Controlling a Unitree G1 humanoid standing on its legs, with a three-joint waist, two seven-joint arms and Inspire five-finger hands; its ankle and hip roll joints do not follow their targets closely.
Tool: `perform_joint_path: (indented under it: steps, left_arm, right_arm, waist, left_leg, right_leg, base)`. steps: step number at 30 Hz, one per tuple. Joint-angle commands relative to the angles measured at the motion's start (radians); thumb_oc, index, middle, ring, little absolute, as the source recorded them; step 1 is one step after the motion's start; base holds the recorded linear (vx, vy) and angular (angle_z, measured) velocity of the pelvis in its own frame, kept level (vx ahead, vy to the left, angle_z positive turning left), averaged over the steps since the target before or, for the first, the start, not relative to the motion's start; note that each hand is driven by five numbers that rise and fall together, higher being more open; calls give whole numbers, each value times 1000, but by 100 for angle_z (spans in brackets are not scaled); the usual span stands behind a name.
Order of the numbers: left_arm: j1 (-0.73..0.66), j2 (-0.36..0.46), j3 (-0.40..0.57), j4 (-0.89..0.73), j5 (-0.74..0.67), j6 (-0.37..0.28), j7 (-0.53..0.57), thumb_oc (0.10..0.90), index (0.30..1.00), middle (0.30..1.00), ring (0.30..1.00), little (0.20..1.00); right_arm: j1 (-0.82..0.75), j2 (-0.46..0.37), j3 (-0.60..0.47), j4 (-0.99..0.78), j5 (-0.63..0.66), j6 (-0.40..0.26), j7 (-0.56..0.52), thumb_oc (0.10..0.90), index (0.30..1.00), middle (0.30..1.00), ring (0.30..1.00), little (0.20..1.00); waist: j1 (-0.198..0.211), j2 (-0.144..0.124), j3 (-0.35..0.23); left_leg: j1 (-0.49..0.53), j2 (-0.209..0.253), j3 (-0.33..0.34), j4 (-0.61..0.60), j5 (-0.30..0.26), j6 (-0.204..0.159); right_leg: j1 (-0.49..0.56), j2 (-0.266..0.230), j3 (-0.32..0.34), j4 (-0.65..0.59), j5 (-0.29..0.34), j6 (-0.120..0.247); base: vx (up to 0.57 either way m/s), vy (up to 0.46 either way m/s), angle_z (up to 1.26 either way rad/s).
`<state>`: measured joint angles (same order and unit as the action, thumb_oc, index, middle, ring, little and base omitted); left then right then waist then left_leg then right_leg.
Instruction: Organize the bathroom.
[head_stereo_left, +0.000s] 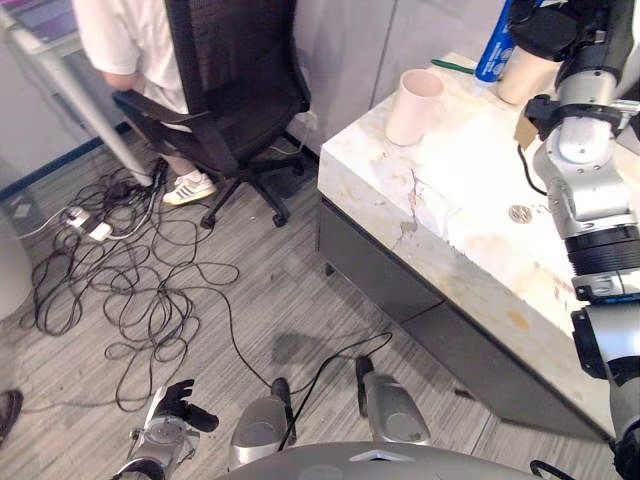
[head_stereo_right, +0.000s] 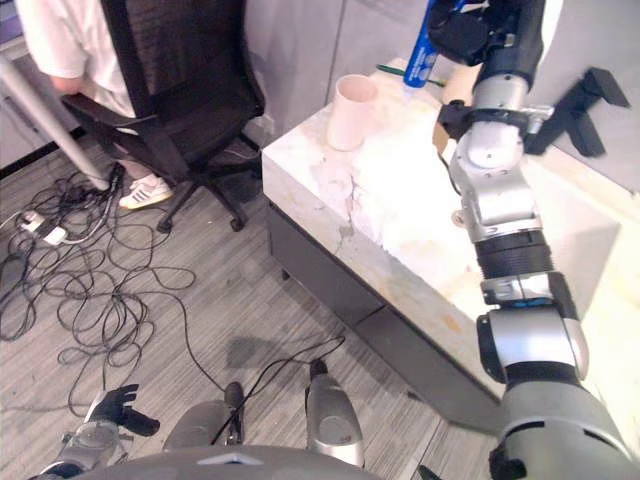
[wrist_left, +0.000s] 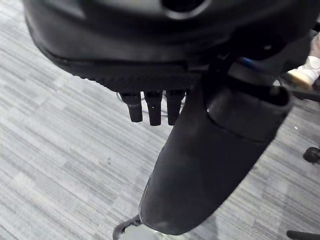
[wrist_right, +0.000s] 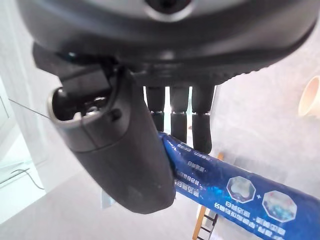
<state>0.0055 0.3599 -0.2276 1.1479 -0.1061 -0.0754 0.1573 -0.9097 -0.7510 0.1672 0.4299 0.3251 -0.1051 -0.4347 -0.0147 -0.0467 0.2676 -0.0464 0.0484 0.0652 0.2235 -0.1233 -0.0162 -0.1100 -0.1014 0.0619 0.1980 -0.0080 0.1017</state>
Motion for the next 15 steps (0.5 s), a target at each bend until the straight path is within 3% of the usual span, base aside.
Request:
perform_joint_path:
  steps: [1, 15]
  left_arm:
    - [11, 34, -78, 19, 26, -9, -10, 800, 900, 900, 900, 900]
    - [39, 22, -58, 87, 7, 1, 3, 800, 900, 900, 900, 900]
  right_arm:
    - [-154, -100, -36, -29, -9, -124, -21, 400, 300, 300, 300, 300]
    - [-182, -135, -6, -11, 58, -89, -5, 400, 300, 300, 300, 300]
  waist:
    - [18, -14, -107]
    - [-3, -25, -145]
  left_leg:
    - [29, 44, -68, -48, 50, 0]
    - [93, 63, -42, -133, 63, -13]
  right_leg:
    - [-14, -11, -5, -23, 37, 14]
    - [8, -9, 13, -54, 37, 27]
  base:
    - [33, 41, 44]
    - [64, 28, 7]
